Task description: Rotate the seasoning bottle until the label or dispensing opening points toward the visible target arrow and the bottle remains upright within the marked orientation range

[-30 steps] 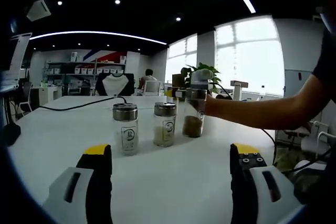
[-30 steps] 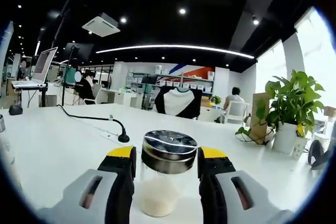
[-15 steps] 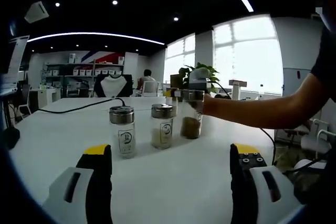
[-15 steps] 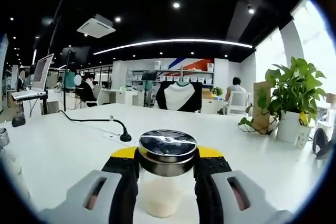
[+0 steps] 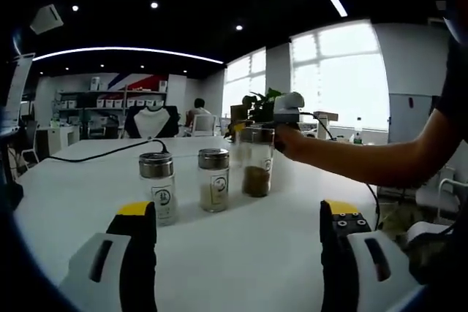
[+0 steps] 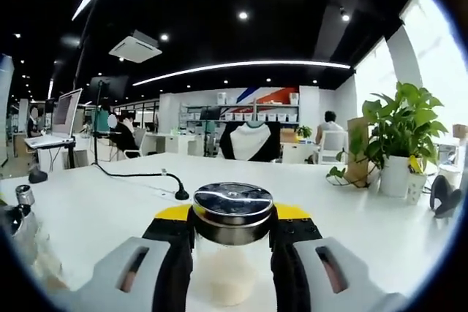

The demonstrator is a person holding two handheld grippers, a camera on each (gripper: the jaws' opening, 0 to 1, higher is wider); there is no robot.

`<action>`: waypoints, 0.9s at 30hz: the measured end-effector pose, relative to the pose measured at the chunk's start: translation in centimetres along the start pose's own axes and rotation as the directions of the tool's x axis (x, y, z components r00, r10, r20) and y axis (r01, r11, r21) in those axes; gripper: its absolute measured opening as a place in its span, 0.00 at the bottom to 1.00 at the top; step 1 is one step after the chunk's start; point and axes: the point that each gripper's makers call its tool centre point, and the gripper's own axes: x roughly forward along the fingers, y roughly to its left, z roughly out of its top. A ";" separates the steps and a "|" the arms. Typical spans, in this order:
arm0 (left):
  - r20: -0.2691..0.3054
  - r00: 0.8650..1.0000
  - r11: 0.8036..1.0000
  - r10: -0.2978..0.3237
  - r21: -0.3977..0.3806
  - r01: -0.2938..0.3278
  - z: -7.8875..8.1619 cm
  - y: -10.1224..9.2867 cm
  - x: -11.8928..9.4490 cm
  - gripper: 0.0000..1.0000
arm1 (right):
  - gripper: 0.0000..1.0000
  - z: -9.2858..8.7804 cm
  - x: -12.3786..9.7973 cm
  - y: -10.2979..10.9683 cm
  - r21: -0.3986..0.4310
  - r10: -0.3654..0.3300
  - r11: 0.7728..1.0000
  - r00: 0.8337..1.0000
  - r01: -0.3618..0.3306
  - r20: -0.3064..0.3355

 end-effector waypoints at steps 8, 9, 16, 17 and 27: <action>0.007 1.000 1.000 -0.015 -0.004 0.015 0.0 -0.6 0.0 0.97 | 0.38 1.4 -3.9 1.1 0.001 0.007 1.000 1.000 -0.007 0.027; 0.008 1.000 1.000 -0.016 -0.004 0.016 0.0 -0.6 0.0 0.97 | 0.38 1.5 -4.3 1.3 0.002 0.010 1.000 1.000 -0.010 0.027; 0.016 1.000 1.000 -0.020 -0.007 0.020 0.1 -0.8 -0.2 0.97 | 0.38 2.0 -6.8 1.9 -0.007 0.004 1.000 0.999 -0.004 0.037; 0.016 1.000 1.000 -0.020 -0.007 0.020 0.1 -0.8 -0.2 0.96 | 0.38 2.0 -7.1 1.9 0.002 0.005 1.000 0.999 -0.005 0.038; 0.013 0.999 0.999 -0.039 -0.005 0.039 0.0 -1.3 -0.1 0.95 | 0.38 1.5 -12.1 3.5 0.027 -0.006 1.000 0.999 0.005 0.046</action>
